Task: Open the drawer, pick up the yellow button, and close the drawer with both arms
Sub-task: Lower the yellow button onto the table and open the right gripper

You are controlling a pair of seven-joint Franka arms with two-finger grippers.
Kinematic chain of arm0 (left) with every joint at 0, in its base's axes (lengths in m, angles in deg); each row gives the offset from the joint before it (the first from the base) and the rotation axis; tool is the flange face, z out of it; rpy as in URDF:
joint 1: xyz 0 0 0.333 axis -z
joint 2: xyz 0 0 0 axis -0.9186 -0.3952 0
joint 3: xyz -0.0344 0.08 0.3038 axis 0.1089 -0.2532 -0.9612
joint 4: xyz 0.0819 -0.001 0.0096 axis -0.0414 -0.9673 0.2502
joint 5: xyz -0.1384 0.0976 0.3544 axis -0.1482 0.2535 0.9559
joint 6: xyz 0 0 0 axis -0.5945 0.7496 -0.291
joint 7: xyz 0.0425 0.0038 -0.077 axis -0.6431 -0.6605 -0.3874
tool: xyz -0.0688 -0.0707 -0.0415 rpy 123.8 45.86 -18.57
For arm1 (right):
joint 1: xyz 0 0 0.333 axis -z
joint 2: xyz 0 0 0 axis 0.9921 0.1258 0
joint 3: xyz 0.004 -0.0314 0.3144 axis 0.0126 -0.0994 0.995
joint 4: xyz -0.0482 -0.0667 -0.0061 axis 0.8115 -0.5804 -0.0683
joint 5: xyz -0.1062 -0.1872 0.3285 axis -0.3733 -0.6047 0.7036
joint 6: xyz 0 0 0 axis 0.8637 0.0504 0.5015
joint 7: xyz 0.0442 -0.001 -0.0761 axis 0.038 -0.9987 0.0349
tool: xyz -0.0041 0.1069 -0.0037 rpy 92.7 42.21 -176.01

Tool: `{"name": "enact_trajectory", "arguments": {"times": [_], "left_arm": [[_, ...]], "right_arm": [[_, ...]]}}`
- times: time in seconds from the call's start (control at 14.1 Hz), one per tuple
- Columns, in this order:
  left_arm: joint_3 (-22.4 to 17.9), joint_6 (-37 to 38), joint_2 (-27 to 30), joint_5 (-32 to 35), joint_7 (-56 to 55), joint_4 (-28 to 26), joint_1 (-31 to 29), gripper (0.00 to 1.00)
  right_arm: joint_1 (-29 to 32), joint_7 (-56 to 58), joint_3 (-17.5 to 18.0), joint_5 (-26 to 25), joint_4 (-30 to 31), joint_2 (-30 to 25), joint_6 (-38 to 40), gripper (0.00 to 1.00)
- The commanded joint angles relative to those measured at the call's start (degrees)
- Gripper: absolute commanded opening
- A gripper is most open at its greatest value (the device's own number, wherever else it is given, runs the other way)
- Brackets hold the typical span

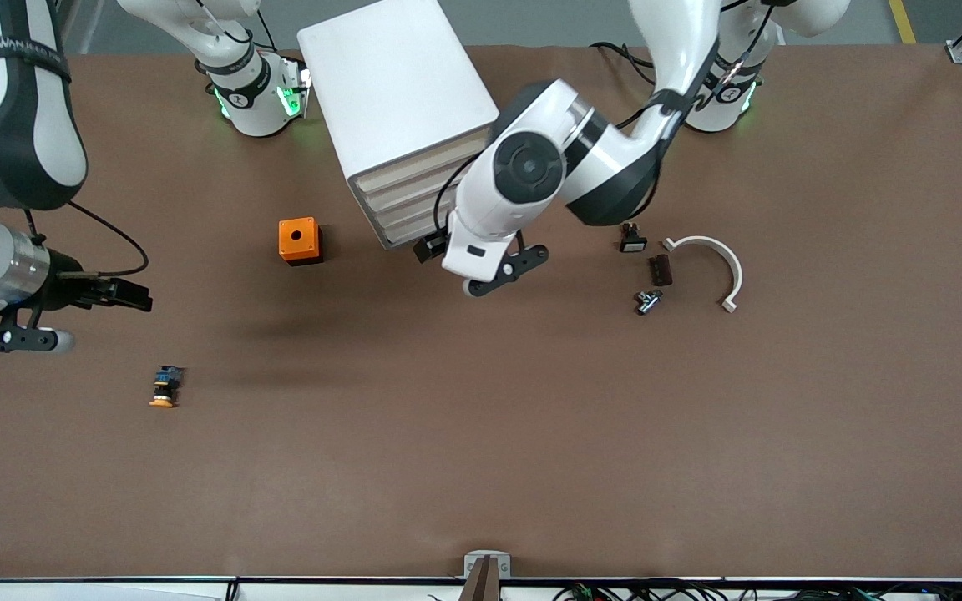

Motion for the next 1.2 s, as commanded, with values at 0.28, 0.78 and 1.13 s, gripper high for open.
{"name": "enact_trajectory", "arguments": {"times": [0.28, 0.78, 1.13], "left_arm": [[-0.3, 11.27, 12.13, 8.95, 8.94, -1.86, -5.75, 1.0], [-0.21, 26.93, 19.69, 9.82, 25.03, -2.47, -16.56, 1.0], [-0.21, 29.05, 29.78, 11.31, 36.98, -11.94, -24.21, 1.0]], "right_arm": [[-2.61, -1.33, 0.1, -0.42, 1.34, -7.1, 5.7, 1.0], [-2.09, -1.33, -0.25, -0.42, -0.93, -6.75, 8.59, 1.0], [-0.59, -1.41, -0.34, 0.19, -3.49, -5.96, 9.66, 1.0]]}}
